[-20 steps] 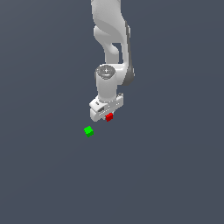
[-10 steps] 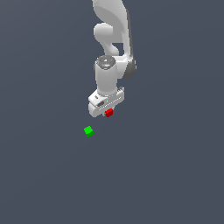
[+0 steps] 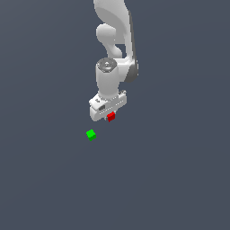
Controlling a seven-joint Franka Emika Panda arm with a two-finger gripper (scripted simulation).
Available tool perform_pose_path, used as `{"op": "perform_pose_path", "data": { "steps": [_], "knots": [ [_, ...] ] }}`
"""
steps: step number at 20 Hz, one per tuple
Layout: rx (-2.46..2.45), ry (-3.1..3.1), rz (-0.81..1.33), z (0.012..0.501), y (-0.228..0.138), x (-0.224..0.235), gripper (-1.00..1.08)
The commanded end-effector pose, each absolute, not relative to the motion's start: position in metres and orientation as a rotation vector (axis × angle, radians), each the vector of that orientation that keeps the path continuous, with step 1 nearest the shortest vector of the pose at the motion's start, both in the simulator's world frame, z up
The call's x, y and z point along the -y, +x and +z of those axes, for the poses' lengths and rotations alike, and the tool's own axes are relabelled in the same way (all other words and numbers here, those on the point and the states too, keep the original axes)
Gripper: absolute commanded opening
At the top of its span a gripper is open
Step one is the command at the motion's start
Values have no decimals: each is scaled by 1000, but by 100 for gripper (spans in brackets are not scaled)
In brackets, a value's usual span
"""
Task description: Stack the red cube on top of the green cube.
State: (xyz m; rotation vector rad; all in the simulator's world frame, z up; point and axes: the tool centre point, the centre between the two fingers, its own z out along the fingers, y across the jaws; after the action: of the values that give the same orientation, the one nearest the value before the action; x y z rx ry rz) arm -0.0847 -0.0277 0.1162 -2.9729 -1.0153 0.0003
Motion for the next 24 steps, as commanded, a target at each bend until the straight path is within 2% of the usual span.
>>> {"op": "perform_pose_path", "data": {
  "steps": [1,15,24],
  "knots": [
    [1014,-2974,0,113,-81,35,-100],
    [1014,-2975,1,72,-34,113,-100],
    [1014,-2974,1,62,-21,132,-100]
  ]
}}
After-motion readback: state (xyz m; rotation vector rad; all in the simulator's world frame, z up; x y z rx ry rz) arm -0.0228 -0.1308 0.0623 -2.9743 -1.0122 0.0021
